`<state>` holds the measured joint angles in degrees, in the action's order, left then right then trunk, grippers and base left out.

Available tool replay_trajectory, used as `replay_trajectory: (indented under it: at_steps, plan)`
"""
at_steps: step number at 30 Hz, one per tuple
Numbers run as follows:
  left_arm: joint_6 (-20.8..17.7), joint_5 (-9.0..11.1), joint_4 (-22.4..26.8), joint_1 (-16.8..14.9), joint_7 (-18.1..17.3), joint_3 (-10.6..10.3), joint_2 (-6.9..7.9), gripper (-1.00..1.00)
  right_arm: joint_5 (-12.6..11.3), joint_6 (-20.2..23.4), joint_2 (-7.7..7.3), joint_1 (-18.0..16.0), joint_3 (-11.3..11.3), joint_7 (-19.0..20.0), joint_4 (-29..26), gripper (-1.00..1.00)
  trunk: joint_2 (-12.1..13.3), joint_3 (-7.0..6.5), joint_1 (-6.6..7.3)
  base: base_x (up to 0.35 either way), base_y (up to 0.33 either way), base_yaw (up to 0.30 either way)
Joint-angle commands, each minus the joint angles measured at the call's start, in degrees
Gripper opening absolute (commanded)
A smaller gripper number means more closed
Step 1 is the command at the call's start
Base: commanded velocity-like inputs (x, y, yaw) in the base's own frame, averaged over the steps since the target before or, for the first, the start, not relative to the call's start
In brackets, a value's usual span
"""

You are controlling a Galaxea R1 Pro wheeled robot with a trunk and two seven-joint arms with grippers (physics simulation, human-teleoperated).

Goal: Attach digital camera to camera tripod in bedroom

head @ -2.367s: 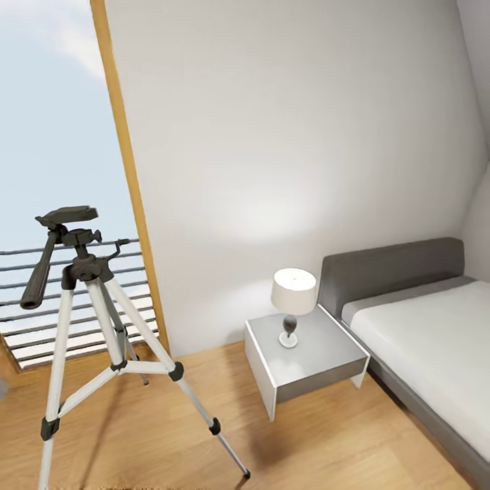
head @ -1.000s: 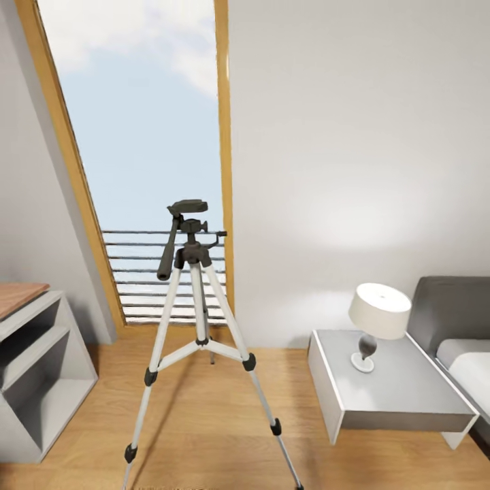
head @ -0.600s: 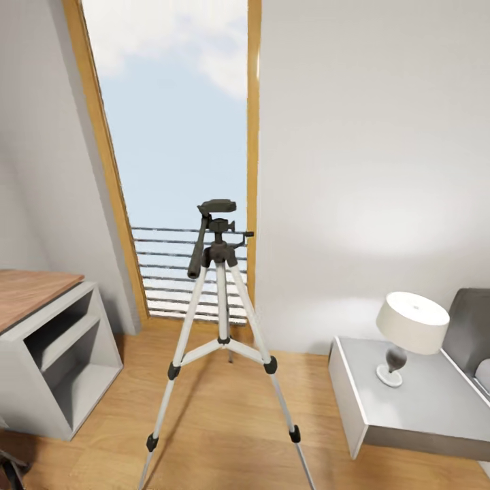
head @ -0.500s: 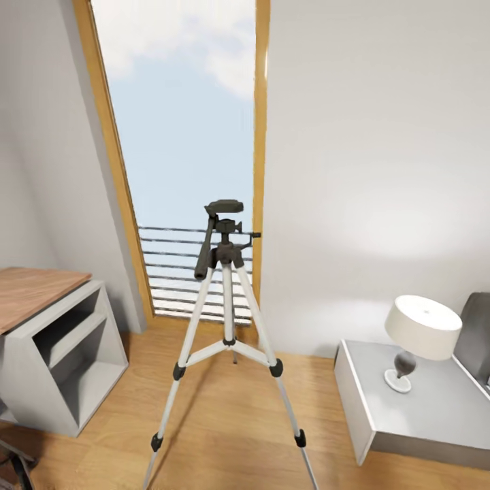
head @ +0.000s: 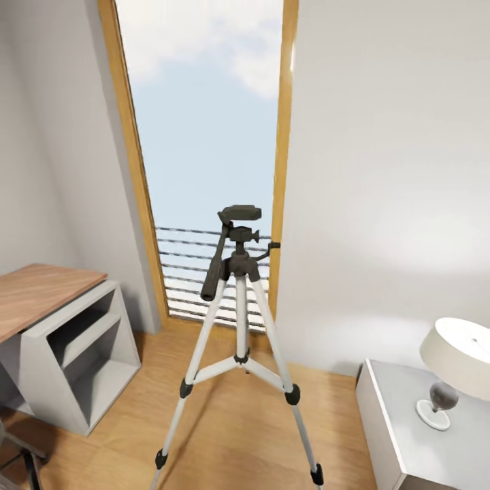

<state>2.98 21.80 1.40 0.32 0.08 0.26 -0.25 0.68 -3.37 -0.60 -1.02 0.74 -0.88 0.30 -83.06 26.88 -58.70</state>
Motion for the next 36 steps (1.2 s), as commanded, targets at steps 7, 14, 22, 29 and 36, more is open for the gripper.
replay_trajectory:
  at_steps: [7, 14, 22, 29, 36]
  plan:
    - [0.1, 0.3, 0.1, 0.0, 0.0, 0.0, -0.01, 1.0, 0.0, -0.2, -0.07, 0.0, 0.0, -0.1, 0.1, 1.0, 0.0, 0.05, -0.03, 0.254, -0.175, 0.013]
    - [0.2, 0.3, 0.1, 0.0, 0.0, 0.0, -0.01, 1.0, 0.2, -0.2, -0.09, 0.0, 0.2, -0.1, 0.1, 1.0, 0.0, 0.05, -0.03, 0.165, -0.118, 0.002]
    - [0.2, 0.3, 0.1, 0.0, 0.0, 0.0, -0.01, 1.0, 0.4, -0.2, -0.11, 0.0, 0.3, 0.0, 0.0, 1.0, 0.0, 0.05, -0.03, 0.032, -0.023, 0.0]
    - [0.2, 0.4, 0.1, 0.0, 0.0, 0.0, -0.01, 1.0, 0.5, -0.2, -0.16, 0.0, 0.4, 0.0, 0.1, 1.0, 0.0, 0.05, -0.03, 0.005, -0.004, 0.0]
    - [0.2, 0.4, 0.1, 0.0, 0.0, 0.0, -0.01, 1.0, 0.5, -0.2, -0.16, 0.0, 0.4, 0.0, 0.1, 1.0, 0.0, 0.05, -0.03, 0.0, 0.0, 0.0]
